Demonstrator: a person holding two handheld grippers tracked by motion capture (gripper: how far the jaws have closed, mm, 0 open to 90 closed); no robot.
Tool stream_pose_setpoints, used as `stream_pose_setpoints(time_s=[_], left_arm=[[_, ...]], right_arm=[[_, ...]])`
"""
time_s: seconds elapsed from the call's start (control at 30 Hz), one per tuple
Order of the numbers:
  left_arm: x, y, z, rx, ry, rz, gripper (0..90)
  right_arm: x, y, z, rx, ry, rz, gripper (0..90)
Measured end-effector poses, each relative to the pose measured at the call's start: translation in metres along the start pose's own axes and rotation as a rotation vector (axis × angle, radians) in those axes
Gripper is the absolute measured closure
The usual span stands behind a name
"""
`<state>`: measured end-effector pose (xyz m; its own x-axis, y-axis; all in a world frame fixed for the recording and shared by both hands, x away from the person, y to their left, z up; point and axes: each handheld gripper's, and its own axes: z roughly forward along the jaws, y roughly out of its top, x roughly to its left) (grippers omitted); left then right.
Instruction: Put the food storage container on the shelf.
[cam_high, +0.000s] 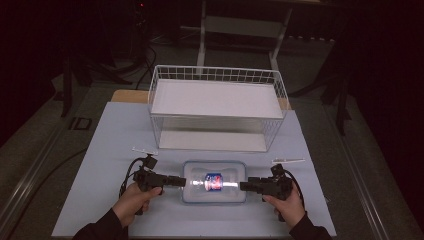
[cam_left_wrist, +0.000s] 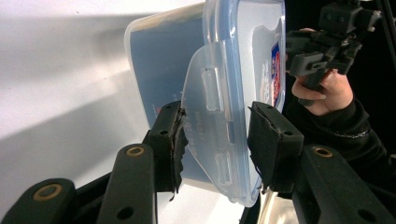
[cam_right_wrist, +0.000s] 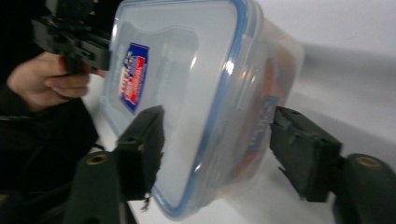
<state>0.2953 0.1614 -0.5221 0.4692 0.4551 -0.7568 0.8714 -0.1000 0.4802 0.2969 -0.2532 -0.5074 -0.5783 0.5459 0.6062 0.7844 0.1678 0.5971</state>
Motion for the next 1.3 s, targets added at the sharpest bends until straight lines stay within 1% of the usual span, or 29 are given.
stream_pose_setpoints(time_s=[0.03,0.07,0.1,0.2,0.23,0.27,0.33,0.37,0.43,0.47,0.5,0.53,0.57,0.67,0.73,0.8,0.83,0.93,1.0,1.07,1.13,1.2,1.27,1.3], left_arm=[[-0.001,0.0,0.0,0.0,0.002,0.003,56.4],[-0.001,0.0,0.0,0.0,0.002,0.003,56.5],[-0.002,-0.001,0.0,0.0,0.004,0.011,56.7],[-0.003,-0.002,-0.001,0.004,0.007,0.021,56.9],[-0.004,-0.002,-0.001,0.003,0.011,0.024,56.9],[-0.004,-0.002,-0.001,0.003,0.011,0.024,56.9],[-0.005,-0.004,0.0,-0.006,0.013,0.012,56.9],[-0.005,-0.004,-0.001,-0.006,0.014,0.012,56.9],[-0.011,-0.005,0.0,-0.008,0.039,0.019,56.7],[-0.011,-0.005,0.0,-0.008,0.039,0.019,56.6],[-0.016,-0.006,0.0,-0.009,0.061,0.03,56.5],[-0.016,-0.006,0.0,-0.009,0.061,0.03,56.3],[-0.019,-0.008,-0.001,-0.012,0.081,0.04,56.1],[-0.022,-0.009,-0.001,-0.027,0.097,0.05,55.7],[-0.025,-0.007,-0.004,-0.044,0.101,0.062,55.6],[-0.026,-0.006,-0.005,-0.05,0.102,0.068,55.6],[-0.03,-0.001,-0.008,-0.068,0.102,0.08,55.6],[-0.033,0.003,-0.01,-0.075,0.101,0.088,55.6],[-0.04,0.009,-0.013,-0.092,0.098,0.102,55.6],[-0.045,0.014,-0.016,-0.098,0.104,0.11,55.7],[-0.047,0.015,-0.017,-0.102,0.106,0.112,55.7],[-0.055,0.023,-0.023,-0.124,0.109,0.125,55.7],[-0.057,0.025,-0.024,-0.127,0.111,0.127,55.7],[-0.062,0.031,-0.028,-0.135,0.112,0.135,55.7]], right_arm=[[-0.001,0.0,0.001,0.006,0.022,0.012,41.8],[-0.001,0.0,0.001,0.006,0.022,0.012,41.8],[0.0,-0.001,0.002,0.012,0.027,0.023,45.0],[0.0,-0.002,0.003,0.023,0.022,0.016,47.2],[0.0,-0.002,0.002,0.024,0.023,0.058,49.0],[0.001,-0.002,0.002,0.024,0.023,0.085,49.4],[0.002,-0.003,0.002,0.016,0.014,0.092,49.4],[0.003,-0.003,0.002,0.016,0.008,0.086,49.6],[0.005,-0.003,0.001,0.02,0.001,0.081,50.2],[0.006,-0.004,0.0,0.018,-0.004,0.08,50.6],[0.009,-0.004,-0.001,0.02,-0.008,0.077,51.0],[0.009,-0.004,-0.001,0.02,-0.008,0.077,51.0],[0.012,-0.005,-0.002,0.013,-0.014,0.071,51.5],[0.014,-0.005,-0.002,0.009,-0.021,0.057,51.8],[0.016,-0.004,-0.003,0.003,-0.023,0.054,52.0],[0.019,-0.002,-0.005,-0.002,-0.026,0.043,52.0],[0.021,0.0,-0.006,-0.009,-0.027,0.039,52.1],[0.025,0.006,-0.01,-0.022,-0.032,0.026,52.0],[0.027,0.01,-0.014,-0.034,-0.034,0.019,52.0],[0.03,0.014,-0.018,-0.051,-0.033,0.011,52.1],[0.032,0.016,-0.019,-0.056,-0.032,0.006,52.1],[0.036,0.022,-0.023,-0.071,-0.029,0.002,52.1],[0.038,0.025,-0.025,-0.076,-0.027,-0.001,52.1],[0.042,0.032,-0.028,-0.088,-0.029,-0.011,52.1]])
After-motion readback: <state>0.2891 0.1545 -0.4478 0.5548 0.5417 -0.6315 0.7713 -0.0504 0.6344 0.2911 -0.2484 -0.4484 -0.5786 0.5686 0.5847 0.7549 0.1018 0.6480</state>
